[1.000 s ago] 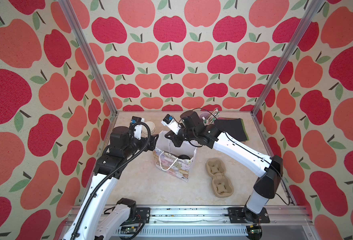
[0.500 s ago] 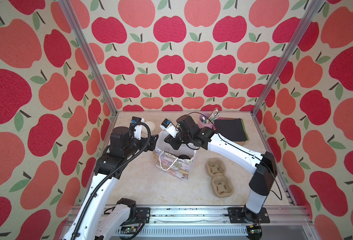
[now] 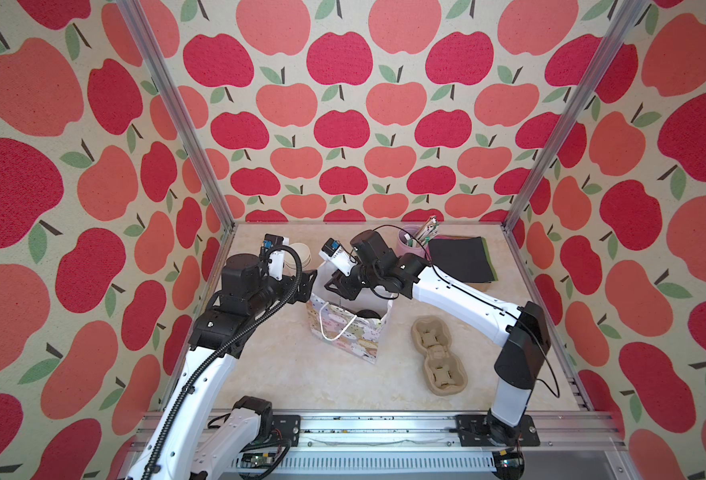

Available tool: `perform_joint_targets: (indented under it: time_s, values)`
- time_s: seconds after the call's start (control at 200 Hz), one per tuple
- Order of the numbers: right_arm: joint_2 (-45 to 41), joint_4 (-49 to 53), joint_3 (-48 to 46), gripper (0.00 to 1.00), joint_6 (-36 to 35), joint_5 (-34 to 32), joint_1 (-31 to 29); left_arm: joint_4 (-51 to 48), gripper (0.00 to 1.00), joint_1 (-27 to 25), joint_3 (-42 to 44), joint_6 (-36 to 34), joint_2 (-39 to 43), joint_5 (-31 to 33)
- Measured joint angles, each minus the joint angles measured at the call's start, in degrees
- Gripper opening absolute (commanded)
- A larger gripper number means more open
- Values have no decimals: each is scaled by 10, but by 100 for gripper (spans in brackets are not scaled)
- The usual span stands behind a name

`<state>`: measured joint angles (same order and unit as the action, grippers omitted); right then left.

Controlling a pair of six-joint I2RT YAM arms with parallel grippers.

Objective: Pack the takeout coffee

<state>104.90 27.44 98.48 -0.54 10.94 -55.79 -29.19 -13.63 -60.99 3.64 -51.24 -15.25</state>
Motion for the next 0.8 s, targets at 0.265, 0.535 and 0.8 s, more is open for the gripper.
perform_joint_targets:
  time_s: [0.265, 0.535, 0.8]
  values:
    - [-8, 15, 30, 68, -9, -10, -7, 3, 99, 1, 0, 2, 0, 0]
    - [-59, 20, 52, 79, -28, -49, -8, 3, 99, 1, 0, 4, 0, 0]
    - [-164, 15, 40, 82, -36, -105, 54, 3, 99, 2, 0, 4, 0, 0]
